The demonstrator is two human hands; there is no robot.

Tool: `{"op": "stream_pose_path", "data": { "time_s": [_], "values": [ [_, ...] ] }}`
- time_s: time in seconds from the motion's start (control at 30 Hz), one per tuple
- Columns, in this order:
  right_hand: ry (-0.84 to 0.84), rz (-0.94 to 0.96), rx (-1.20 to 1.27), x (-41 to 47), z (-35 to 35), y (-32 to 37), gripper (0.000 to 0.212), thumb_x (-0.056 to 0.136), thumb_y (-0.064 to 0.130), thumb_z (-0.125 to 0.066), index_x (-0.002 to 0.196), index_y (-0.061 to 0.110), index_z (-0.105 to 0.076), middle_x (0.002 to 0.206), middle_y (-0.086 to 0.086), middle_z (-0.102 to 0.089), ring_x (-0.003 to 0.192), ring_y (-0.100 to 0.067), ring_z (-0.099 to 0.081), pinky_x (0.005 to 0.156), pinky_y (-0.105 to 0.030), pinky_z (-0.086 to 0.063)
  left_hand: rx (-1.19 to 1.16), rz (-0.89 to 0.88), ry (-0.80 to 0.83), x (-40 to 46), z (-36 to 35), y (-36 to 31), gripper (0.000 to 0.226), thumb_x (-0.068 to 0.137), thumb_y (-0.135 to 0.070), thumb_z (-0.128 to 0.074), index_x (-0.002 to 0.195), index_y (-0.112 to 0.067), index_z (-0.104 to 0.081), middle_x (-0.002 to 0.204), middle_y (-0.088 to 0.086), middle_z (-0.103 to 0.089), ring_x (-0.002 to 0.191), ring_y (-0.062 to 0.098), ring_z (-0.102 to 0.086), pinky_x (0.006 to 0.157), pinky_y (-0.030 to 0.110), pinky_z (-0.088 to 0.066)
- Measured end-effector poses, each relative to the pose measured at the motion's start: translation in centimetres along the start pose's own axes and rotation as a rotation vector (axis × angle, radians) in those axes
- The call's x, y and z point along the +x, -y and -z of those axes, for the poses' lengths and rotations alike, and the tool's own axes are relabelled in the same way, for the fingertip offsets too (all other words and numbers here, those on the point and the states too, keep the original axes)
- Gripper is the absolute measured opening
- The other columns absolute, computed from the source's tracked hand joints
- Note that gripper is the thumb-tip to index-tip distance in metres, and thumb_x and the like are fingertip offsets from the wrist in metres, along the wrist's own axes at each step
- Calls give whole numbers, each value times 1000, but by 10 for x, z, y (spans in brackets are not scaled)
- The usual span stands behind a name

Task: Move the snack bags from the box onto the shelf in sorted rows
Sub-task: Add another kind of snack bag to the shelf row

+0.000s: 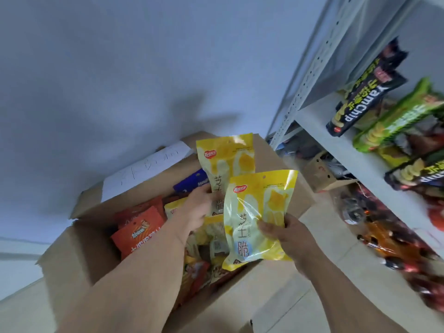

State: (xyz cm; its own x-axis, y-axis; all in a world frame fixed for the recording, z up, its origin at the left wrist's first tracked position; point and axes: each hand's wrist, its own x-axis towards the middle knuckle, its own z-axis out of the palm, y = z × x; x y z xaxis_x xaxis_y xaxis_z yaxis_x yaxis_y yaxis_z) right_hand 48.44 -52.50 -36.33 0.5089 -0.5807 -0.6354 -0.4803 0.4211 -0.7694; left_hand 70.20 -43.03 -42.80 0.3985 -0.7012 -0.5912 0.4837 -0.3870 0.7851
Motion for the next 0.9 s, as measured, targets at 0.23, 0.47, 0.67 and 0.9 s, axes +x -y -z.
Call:
{"op": "stream_pose_path", "data": {
  "time_s": [0.23, 0.47, 0.67, 0.9],
  "values": [
    [-246, 80, 93, -158, 52, 11, 32, 72, 27, -86, 101, 17, -75, 93, 0, -79, 86, -22, -76, 83, -44, -61, 156, -109, 141, -79, -109, -100, 34, 92, -11, -71, 125, -6, -65, 116, 14, -74, 107, 35, -70, 85, 46, -59],
    [-501, 191, 284, -261, 163, 21, 45, 66, 26, -86, 106, 10, -73, 95, -5, -79, 86, -24, -76, 70, -33, -59, 343, -226, 318, -139, -292, -173, 24, 88, -12, -75, 110, -4, -71, 90, 9, -75, 68, 17, -71, 56, 26, -54],
    [-697, 264, 373, -333, 295, -3, 34, 74, 25, -86, 102, 14, -73, 90, -1, -79, 80, -22, -76, 70, -38, -63, 415, -285, 511, -170, -481, -181, 14, 85, -10, -77, 98, -12, -74, 99, 11, -78, 89, 25, -74, 81, 36, -60],
    [-841, 315, 369, -408, 464, -34, 27, 77, 23, -85, 100, 14, -74, 81, 3, -78, 71, -14, -75, 57, -26, -57, 475, -333, 695, -215, -711, -161, 13, 87, -12, -76, 99, -15, -73, 95, 8, -78, 87, 25, -75, 75, 38, -61]
  ]
}}
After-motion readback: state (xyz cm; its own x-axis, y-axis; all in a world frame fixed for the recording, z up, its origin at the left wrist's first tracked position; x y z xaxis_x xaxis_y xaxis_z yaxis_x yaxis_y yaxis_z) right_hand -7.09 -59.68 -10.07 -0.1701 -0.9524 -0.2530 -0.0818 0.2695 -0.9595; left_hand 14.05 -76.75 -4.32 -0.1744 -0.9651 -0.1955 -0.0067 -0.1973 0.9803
